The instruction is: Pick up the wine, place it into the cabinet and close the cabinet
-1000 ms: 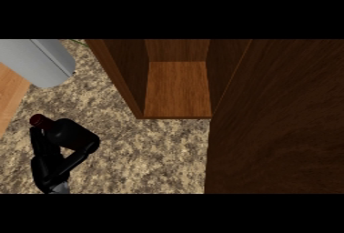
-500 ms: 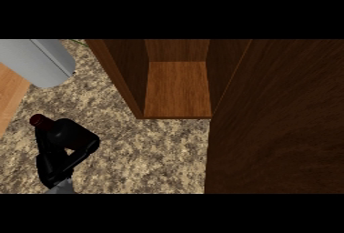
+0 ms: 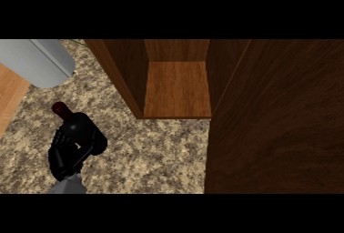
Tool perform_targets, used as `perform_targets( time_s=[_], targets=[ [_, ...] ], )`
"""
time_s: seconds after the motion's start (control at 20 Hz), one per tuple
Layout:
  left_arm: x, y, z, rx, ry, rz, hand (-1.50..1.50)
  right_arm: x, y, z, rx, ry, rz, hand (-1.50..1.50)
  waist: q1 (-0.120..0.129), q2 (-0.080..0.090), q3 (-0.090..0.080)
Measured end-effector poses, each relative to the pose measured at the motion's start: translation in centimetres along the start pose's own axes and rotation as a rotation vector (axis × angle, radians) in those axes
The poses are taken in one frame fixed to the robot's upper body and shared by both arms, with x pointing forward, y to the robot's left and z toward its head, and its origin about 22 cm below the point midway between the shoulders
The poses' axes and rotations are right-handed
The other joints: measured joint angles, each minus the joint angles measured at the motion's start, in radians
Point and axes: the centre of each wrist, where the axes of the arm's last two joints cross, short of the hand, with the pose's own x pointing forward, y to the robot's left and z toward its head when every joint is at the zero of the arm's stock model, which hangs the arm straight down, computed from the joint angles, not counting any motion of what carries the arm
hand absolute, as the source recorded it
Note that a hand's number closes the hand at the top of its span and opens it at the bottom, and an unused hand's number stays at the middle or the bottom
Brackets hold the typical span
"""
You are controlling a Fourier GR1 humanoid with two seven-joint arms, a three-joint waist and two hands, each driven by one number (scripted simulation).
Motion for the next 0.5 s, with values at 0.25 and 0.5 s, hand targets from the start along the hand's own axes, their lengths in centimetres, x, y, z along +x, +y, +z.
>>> perform_targets(
  time_s=[0.25, 0.5],
  targets=[
    [0.1, 0.1, -1.0, -0.056, -0.049, -0.099, 1.5, -0.1, 0.4, -0.1, 0.012, -0.006, -0.014, -1.5, -0.002, -0.001, 0.002],
    [0.8, 0.9, -1.0, -0.265, -0.065, -0.143, 1.5, -0.4, 0.5, 0.1, 0.016, -0.005, -0.018, -1.5, -0.002, -0.005, 0.004]
  ],
)
